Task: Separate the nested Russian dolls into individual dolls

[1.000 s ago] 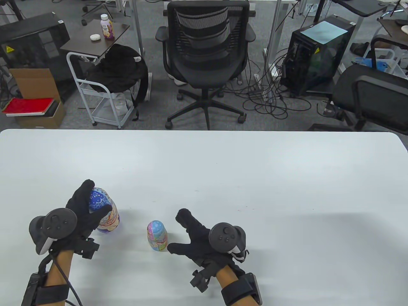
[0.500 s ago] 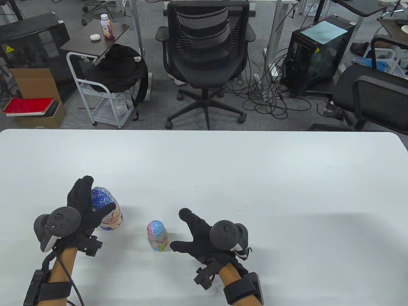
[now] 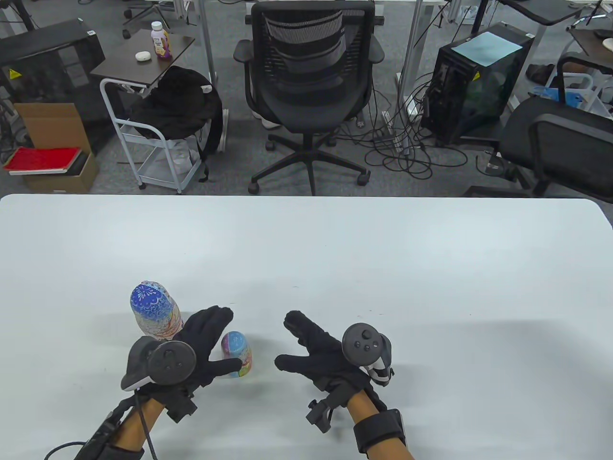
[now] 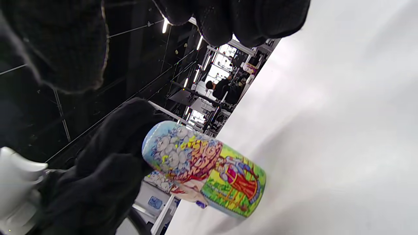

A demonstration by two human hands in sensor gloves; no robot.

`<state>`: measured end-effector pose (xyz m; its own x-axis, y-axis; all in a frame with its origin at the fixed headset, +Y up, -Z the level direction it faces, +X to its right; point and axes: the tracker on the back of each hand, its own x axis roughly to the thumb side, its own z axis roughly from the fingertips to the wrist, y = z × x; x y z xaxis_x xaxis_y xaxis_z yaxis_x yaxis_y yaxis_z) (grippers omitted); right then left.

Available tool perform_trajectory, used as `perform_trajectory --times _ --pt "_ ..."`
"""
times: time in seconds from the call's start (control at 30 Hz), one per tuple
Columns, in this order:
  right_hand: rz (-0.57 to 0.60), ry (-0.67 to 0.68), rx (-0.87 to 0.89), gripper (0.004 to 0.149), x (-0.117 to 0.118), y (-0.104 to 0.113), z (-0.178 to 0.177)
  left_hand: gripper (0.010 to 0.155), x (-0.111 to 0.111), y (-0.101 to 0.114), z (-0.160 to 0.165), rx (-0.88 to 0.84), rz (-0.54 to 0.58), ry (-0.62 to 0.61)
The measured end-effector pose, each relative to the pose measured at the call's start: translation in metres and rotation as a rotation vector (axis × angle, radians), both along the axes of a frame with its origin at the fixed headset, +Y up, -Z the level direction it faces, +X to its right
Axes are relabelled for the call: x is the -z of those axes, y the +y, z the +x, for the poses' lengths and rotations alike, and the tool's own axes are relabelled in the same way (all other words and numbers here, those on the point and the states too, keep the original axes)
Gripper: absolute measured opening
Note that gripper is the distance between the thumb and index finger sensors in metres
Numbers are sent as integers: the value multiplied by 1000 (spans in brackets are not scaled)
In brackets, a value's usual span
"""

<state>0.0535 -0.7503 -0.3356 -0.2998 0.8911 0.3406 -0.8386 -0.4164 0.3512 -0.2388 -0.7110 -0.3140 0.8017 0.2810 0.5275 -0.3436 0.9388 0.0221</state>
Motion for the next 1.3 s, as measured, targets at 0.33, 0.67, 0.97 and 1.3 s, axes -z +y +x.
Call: perform_trajectory --times 0.33,0.67,0.97,1.3 --pt "-13 61 -58 97 -4 -8 -15 82 14 -26 6 -145 -99 -26" --pt "25 100 -183 98 -9 -8 -30 82 -1 4 8 -397 -65 -152" --pt "41 173 -196 97 -19 -8 -45 82 -14 12 20 -472 -70 -244" --pt "9 234 -88 92 -20 -8 -46 81 -14 21 11 -636 -155 -318"
